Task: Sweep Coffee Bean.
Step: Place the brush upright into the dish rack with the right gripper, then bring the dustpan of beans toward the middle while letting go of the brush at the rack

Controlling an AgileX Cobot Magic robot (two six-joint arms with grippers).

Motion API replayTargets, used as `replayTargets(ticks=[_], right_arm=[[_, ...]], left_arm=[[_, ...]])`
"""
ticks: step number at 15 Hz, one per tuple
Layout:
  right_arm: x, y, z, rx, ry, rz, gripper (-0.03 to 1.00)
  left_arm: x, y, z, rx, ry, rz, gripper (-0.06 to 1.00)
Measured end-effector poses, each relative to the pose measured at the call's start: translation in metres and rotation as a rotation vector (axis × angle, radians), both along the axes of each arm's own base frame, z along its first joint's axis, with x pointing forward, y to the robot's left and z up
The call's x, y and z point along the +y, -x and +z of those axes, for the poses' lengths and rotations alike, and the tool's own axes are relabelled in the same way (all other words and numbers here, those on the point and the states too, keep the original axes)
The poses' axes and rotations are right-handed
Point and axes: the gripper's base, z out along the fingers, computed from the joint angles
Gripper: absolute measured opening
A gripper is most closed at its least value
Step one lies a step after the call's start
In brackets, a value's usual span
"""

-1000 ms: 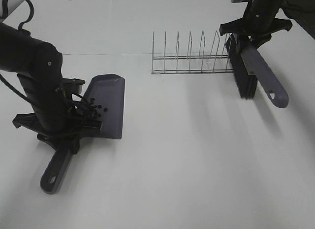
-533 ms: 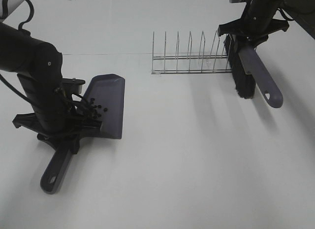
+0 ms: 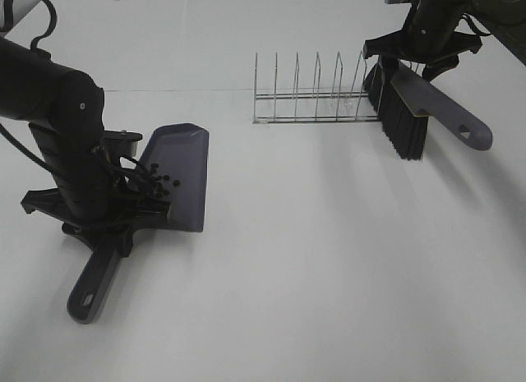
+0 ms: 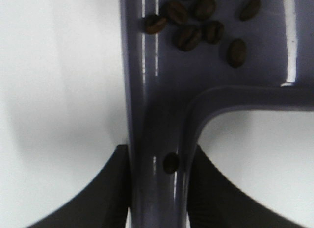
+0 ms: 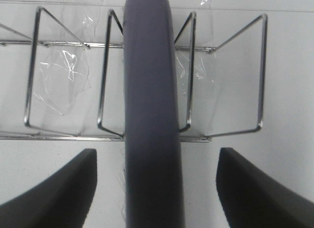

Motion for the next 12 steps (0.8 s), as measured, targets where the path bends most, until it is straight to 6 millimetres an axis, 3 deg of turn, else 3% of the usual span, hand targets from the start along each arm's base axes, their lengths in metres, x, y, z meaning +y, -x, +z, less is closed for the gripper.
replayTargets(ticks=[2, 3, 6, 10, 12], right_arm=[[0.000, 0.001, 0.012, -0.019, -0.002, 0.000, 0.63], [-0.001, 0.008, 0.044, -0.052, -0.004, -0.005, 0.63], [-0.002, 0.022, 0.076, -0.039, -0.015, -0.017, 0.63], [-0.001, 0.027, 0.079, 0.000, -0.024, -0.024, 0.63], [-0.001, 0.028, 0.079, 0.011, -0.023, -0.025, 0.63]], left_arm=[[0.000, 0.000, 0.000, -0.001, 0.000, 0.000, 0.27], [0.000, -0.001, 0.006, -0.018, 0.009, -0.001, 0.27], [0.000, 0.001, 0.011, -0.042, 0.029, 0.021, 0.27], [-0.004, 0.002, 0.013, -0.050, 0.040, 0.023, 0.27], [-0.015, 0.004, 0.013, -0.077, 0.056, -0.001, 0.27]])
